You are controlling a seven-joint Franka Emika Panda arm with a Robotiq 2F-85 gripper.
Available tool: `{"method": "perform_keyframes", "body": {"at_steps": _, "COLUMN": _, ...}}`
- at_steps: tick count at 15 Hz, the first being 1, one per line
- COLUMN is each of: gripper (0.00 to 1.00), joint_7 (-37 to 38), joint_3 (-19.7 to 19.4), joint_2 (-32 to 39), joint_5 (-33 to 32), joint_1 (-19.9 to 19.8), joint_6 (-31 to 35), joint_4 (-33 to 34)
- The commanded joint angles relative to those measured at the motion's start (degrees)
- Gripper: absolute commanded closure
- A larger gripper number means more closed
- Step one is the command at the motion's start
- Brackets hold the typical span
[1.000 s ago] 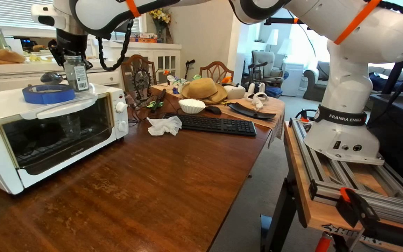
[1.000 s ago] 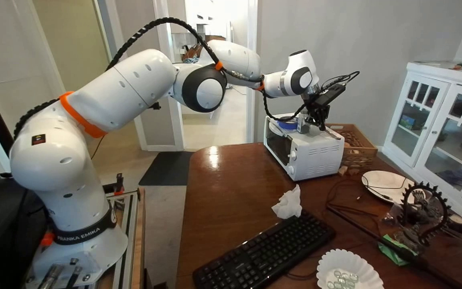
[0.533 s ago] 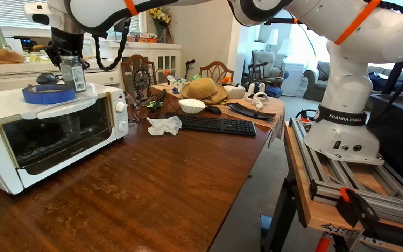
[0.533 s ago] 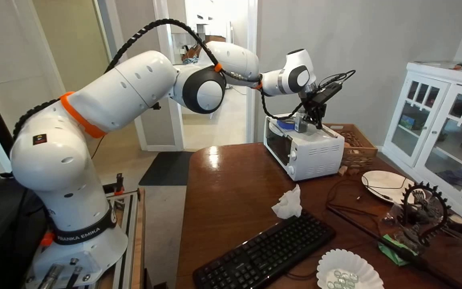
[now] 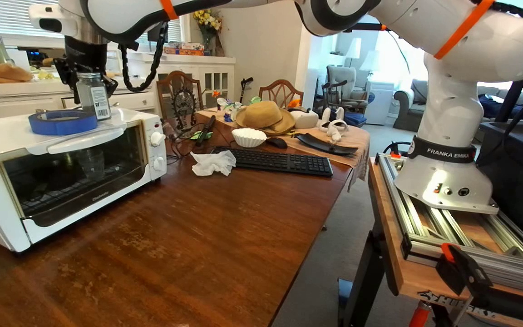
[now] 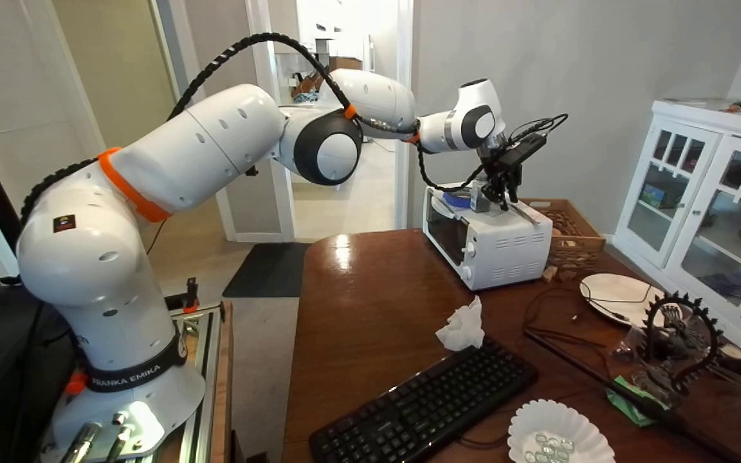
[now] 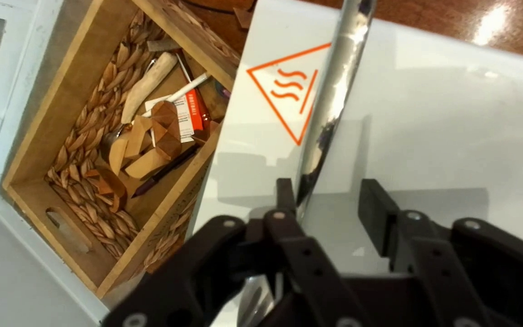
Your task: Put the spoon on top of the oven grill
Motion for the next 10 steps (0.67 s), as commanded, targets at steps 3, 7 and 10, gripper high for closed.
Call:
{"method": "perform_keyframes", "body": {"at_steps": 3, "gripper": 0.09, "joint_7": -0.5, "joint_3": 0.3, "joint_2": 1.6, "joint_5": 0.4, "joint_1": -0.1, "joint_6": -1.5, "joint_4": 3.4}}
{"method": "perform_keyframes", "body": {"at_steps": 7, "gripper": 0.0, "joint_7": 2.1, "joint_3": -1.2, "joint_2": -0.5, "joint_5": -0.5, "joint_1": -0.1, "joint_6": -1.5, "joint_4": 2.4}}
{"method": "perform_keyframes", "body": {"at_steps": 10, "gripper": 0.0, "joint_7": 5.8, "joint_3": -4.0, "joint_2": -2.4, "joint_5": -1.5, "joint_1": 0.2, "joint_6": -1.5, "joint_4": 1.2}}
